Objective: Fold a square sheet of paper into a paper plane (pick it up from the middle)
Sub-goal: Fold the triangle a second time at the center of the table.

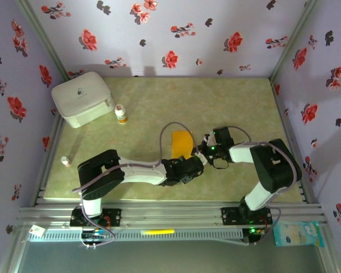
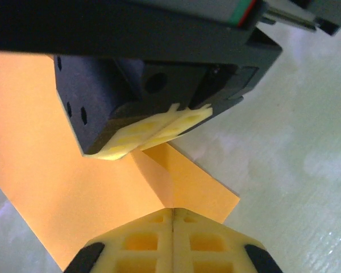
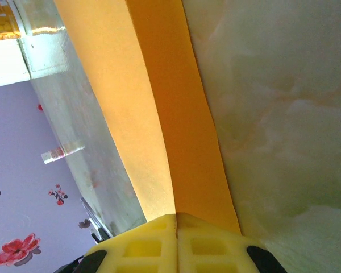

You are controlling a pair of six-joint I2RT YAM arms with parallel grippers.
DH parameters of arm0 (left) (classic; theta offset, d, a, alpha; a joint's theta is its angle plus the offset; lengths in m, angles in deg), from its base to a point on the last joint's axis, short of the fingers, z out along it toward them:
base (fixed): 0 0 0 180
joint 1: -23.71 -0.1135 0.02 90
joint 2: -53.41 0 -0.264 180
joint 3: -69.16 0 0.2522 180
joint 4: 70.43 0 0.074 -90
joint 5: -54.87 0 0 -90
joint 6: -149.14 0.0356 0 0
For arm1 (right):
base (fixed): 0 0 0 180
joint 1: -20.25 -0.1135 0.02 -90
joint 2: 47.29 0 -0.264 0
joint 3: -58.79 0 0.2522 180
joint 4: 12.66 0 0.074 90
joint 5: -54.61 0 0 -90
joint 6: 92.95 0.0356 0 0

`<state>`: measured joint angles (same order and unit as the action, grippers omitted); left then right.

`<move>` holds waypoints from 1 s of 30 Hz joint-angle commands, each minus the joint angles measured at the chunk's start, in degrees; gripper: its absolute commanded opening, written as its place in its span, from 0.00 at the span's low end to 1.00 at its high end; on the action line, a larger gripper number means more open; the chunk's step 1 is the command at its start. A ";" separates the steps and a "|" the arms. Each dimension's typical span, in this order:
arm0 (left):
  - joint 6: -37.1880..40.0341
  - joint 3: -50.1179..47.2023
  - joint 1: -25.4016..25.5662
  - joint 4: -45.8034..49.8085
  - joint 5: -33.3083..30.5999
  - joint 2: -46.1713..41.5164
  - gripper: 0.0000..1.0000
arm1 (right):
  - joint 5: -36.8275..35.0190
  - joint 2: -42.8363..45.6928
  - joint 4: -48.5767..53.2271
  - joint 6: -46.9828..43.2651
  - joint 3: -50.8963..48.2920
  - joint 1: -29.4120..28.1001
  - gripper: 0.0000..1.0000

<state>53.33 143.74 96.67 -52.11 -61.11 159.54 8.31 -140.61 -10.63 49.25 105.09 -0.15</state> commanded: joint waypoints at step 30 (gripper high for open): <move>-18.14 -4.39 -16.08 -7.50 38.65 -7.34 0.00 | -9.65 22.47 7.45 -0.94 -9.25 4.88 0.20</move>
<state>38.06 140.22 81.37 -57.11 -26.01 154.14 -3.69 -118.75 -5.38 49.71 96.46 4.78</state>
